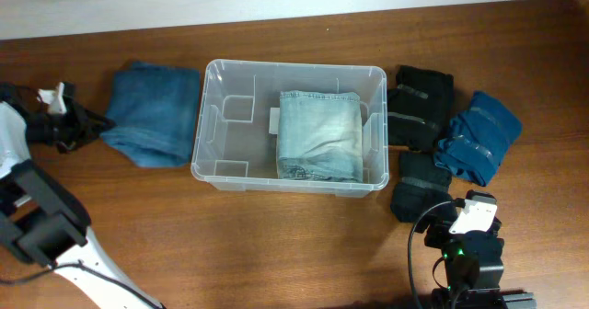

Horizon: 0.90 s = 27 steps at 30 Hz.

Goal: Pack container
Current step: 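Lift the dark-blue jeans with the left gripper and swing over the bin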

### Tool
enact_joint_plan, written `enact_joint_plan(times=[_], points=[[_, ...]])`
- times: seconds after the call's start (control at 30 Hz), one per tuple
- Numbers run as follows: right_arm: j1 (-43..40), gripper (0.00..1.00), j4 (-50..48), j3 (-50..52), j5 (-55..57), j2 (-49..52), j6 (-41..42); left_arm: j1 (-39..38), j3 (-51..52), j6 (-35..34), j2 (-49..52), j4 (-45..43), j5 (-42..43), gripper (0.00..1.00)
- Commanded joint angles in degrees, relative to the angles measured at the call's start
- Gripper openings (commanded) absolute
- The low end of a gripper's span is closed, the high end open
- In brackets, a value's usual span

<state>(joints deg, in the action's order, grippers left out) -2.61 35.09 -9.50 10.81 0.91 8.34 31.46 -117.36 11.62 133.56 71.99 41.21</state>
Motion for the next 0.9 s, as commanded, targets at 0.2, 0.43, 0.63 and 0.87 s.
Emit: enact_joint_plan(times=[0.2,0.43,0.63,0.87], points=[[-0.4,0.98,0.0,0.5,0.1,-0.4,-0.4,-1.6,-0.7,-4.2,-30.4,2.2,6.1,0.0],[-0.4,0.98,0.0,0.5,0.1,-0.4,-0.4,-9.5,-0.7,-12.3,-43.1,1.8,5.9,0.0],[-0.4,0.98,0.0,0.5,0.1,-0.4,-0.4,-23.1,-0.7,-22.3,-46.2,-2.9,-2.0,0.01],[-0.4,0.98,0.0,0.5,0.1,-0.4,-0.4,-41.5,0.6,-37.9,-44.5,-10.6,-24.2,0.01]])
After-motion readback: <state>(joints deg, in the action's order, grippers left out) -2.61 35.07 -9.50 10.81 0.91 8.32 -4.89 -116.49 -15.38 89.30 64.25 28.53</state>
